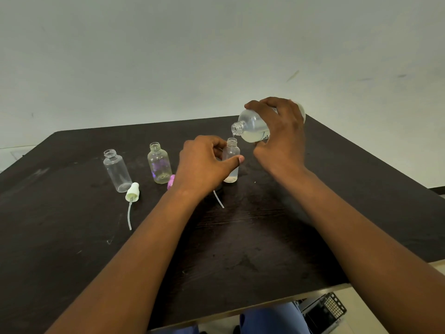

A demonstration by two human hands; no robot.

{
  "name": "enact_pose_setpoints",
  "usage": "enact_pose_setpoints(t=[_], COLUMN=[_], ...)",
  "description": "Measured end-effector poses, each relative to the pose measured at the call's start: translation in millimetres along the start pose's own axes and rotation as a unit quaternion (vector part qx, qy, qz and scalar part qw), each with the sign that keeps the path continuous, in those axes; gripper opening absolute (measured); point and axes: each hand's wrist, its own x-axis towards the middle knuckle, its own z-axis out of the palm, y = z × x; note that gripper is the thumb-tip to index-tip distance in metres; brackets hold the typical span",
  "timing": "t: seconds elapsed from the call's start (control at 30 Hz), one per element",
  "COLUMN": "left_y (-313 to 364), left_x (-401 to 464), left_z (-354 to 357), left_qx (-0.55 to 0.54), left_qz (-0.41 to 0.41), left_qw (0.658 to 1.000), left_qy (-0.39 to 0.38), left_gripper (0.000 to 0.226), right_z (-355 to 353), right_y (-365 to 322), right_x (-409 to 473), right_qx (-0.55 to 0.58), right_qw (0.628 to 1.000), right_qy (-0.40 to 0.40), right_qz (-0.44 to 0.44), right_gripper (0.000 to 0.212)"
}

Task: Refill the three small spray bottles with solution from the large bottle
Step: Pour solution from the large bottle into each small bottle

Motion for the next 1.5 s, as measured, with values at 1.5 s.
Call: enact_pose_setpoints(t=[1.5], left_y=[-0.1], left_x=[-0.1], left_z=[-0.3], left_qx=[0.013], left_qz=[0.015], left_qw=[1.0], left_qy=[0.008], left_gripper=[0.044], right_z=[0.2], right_y=[0.2], right_x=[0.3], right_qx=[-0.005], right_qw=[1.0], right_qy=[0.001], right_qz=[0.0], right_gripper=[0.074])
